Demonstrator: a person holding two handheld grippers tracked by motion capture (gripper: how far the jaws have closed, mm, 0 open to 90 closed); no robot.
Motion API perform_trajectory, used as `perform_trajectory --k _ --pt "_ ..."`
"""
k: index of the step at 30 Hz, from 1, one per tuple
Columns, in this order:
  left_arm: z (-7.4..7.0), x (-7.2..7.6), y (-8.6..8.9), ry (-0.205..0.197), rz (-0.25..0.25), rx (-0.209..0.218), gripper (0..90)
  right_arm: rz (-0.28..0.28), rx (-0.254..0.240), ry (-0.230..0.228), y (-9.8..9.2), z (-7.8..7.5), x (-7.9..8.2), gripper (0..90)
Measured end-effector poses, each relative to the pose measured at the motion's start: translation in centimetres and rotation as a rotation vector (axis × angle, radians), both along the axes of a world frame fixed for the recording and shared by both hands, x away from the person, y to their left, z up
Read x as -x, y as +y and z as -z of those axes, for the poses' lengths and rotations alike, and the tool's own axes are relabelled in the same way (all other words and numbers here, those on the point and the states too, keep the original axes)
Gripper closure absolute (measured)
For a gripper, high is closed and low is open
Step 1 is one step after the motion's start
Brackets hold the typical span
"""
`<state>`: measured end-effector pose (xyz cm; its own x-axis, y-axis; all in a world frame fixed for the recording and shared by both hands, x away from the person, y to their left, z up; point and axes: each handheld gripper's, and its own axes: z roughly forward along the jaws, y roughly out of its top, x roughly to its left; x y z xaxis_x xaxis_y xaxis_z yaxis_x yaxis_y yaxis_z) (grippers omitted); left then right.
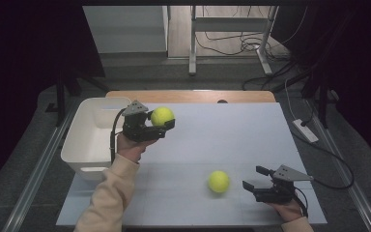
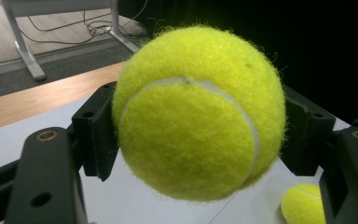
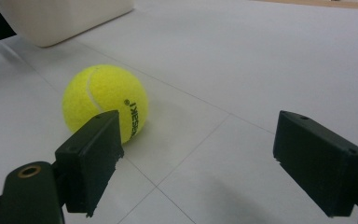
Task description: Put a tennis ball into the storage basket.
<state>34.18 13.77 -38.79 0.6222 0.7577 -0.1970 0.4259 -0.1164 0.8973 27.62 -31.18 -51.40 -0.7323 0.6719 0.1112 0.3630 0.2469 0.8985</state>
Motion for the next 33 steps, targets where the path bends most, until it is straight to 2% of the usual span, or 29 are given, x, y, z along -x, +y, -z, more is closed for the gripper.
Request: perform_trajectory --k 18,33 --pt "-2.0 0.8 1.6 -0.034 -0.04 0.015 27.6 0.002 -0.003 0.003 0.0 0.0 0.0 15.2" --pt "-2.7 0.9 2.9 -0.044 -0.073 0.026 27.6 0.004 -0.004 0.004 0.0 0.0 0.0 15.2"
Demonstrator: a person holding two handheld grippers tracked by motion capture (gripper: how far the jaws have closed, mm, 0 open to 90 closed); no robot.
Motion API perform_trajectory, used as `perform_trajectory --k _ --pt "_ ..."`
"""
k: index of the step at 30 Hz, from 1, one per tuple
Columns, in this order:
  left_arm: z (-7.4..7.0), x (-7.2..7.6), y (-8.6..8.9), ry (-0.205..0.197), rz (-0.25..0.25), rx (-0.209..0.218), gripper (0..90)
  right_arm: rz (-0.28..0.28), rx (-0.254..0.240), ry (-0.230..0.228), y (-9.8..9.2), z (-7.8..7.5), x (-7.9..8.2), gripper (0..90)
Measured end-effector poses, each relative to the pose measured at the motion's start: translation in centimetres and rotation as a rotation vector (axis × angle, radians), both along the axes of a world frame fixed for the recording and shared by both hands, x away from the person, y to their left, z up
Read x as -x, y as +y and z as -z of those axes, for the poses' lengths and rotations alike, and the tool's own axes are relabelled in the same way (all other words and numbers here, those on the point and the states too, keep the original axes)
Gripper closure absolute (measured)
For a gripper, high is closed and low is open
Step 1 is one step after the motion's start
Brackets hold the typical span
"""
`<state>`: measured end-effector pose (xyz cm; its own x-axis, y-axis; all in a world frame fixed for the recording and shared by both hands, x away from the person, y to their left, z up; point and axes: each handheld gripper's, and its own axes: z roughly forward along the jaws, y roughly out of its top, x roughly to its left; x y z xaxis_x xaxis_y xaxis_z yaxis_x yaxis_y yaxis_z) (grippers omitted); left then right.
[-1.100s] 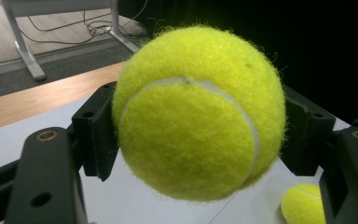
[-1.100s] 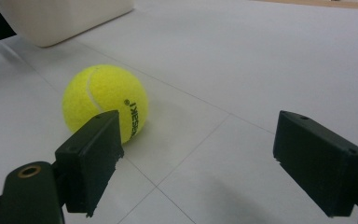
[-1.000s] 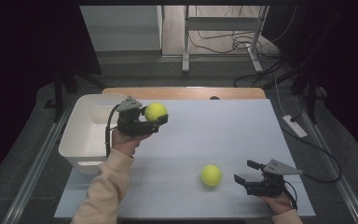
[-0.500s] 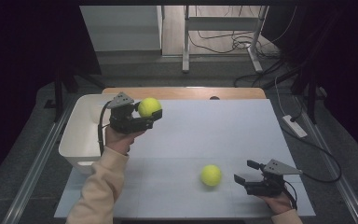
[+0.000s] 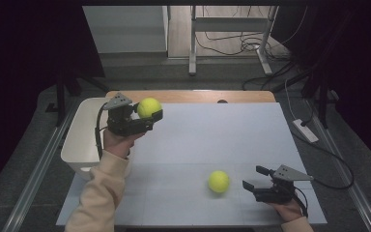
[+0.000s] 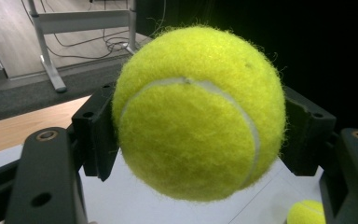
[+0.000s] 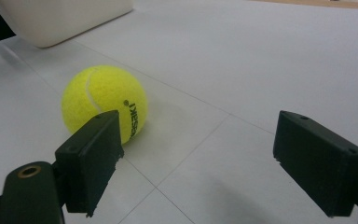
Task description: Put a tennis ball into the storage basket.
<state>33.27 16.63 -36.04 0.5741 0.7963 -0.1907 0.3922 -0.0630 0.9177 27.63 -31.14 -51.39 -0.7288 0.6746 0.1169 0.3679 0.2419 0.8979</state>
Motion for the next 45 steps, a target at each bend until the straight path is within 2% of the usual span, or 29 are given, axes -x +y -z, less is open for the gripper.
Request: perform_trajectory --k 31,45 --pt "-0.7 0.1 3.7 0.004 -0.082 0.029 27.6 0.0 0.004 0.001 0.0 0.0 0.0 15.1" --pt "-0.5 0.0 5.6 0.016 -0.125 0.029 27.6 0.0 0.007 -0.001 0.0 0.1 0.0 15.2"
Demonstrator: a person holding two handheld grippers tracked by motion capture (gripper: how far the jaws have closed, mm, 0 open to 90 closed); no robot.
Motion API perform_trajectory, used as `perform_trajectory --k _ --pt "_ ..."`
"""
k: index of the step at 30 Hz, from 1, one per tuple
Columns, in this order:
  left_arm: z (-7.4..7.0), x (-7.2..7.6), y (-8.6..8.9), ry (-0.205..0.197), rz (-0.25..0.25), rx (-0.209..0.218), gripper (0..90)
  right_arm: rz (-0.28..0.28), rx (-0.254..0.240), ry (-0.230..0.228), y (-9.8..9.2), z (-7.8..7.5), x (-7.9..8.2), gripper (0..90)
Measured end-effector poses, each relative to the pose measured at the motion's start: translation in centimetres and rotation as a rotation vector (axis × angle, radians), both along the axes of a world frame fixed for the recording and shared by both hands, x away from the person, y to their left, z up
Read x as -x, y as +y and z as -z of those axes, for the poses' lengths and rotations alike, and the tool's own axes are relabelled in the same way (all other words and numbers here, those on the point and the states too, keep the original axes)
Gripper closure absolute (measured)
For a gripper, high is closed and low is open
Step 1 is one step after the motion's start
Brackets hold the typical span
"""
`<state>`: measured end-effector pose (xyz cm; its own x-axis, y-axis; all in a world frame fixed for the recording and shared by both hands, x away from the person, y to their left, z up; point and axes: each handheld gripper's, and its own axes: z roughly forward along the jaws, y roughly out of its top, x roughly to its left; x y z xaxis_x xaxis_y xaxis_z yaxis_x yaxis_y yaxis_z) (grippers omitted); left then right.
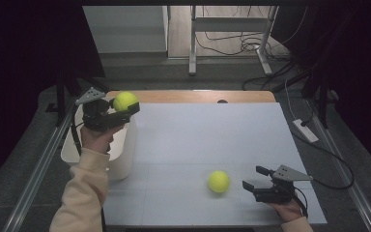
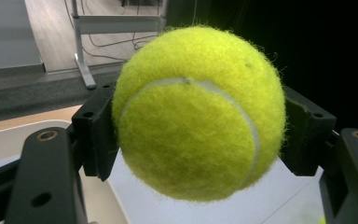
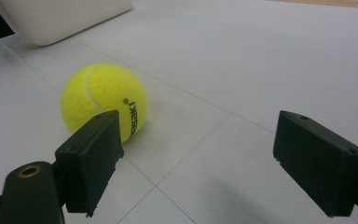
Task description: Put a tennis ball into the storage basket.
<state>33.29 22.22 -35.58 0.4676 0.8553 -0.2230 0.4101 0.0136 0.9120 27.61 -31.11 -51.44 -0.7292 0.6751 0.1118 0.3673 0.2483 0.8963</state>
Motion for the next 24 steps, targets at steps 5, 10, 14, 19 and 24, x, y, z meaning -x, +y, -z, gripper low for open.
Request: perform_trajectory --k 5,10,14,19,24 --pt "0.2 -0.1 0.8 0.006 -0.032 -0.011 27.6 0.002 0.002 0.0 0.0 0.0 0.0 15.1" --pt "0.4 -0.4 1.8 0.019 -0.06 -0.011 27.6 0.003 0.001 -0.001 0.0 0.0 0.0 15.2" --pt "0.8 -0.7 2.5 0.037 -0.08 -0.015 27.6 0.003 0.003 -0.001 0.0 0.0 0.0 15.2" --pt "1.1 -1.1 3.1 0.055 -0.099 -0.025 27.6 0.006 0.003 0.0 0.0 0.0 0.0 15.1" --pt "1.5 -1.7 3.8 0.078 -0.121 -0.023 27.6 0.006 0.001 0.0 0.0 0.0 0.0 15.1"
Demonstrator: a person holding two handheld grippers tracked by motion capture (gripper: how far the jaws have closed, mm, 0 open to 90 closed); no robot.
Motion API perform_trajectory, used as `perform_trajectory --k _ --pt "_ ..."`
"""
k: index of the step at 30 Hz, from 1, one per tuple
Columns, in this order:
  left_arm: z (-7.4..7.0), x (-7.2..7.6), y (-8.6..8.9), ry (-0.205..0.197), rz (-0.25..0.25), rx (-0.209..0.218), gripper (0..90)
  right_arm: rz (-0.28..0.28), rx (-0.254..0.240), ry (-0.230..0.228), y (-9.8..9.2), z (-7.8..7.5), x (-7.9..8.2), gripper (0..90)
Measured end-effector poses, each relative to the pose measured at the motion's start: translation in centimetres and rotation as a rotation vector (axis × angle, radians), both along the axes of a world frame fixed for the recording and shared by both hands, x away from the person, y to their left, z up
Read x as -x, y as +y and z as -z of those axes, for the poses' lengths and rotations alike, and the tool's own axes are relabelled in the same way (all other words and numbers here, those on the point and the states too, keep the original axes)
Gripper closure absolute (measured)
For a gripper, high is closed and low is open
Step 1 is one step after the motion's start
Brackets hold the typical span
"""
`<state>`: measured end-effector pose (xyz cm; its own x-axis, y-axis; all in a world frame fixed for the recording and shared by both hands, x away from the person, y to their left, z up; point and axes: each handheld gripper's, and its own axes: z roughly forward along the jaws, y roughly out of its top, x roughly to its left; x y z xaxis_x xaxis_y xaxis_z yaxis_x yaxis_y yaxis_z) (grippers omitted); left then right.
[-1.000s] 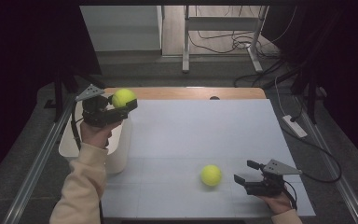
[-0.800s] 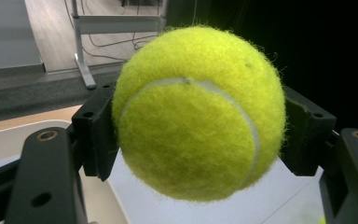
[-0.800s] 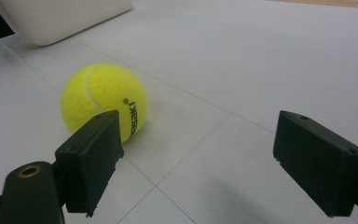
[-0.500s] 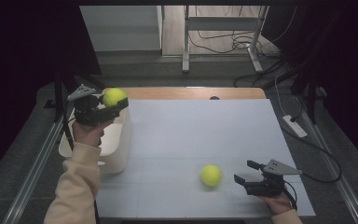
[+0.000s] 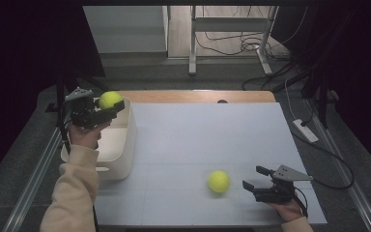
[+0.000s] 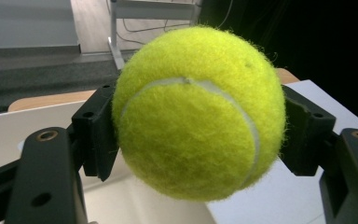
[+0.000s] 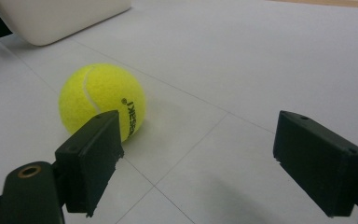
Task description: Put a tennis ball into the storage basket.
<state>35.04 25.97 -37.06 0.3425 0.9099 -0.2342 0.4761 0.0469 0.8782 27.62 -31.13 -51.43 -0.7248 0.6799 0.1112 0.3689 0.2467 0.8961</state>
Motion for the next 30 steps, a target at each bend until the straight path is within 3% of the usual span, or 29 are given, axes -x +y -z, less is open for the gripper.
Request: perform_trajectory --k 14,30 --pt "0.6 -1.9 1.6 0.079 -0.068 -0.026 27.6 0.0 -0.001 0.003 0.0 0.0 -0.1 15.1" --pt "1.7 -3.4 3.2 0.182 -0.094 -0.019 27.4 -0.001 0.002 0.004 0.0 0.1 -0.1 15.2"
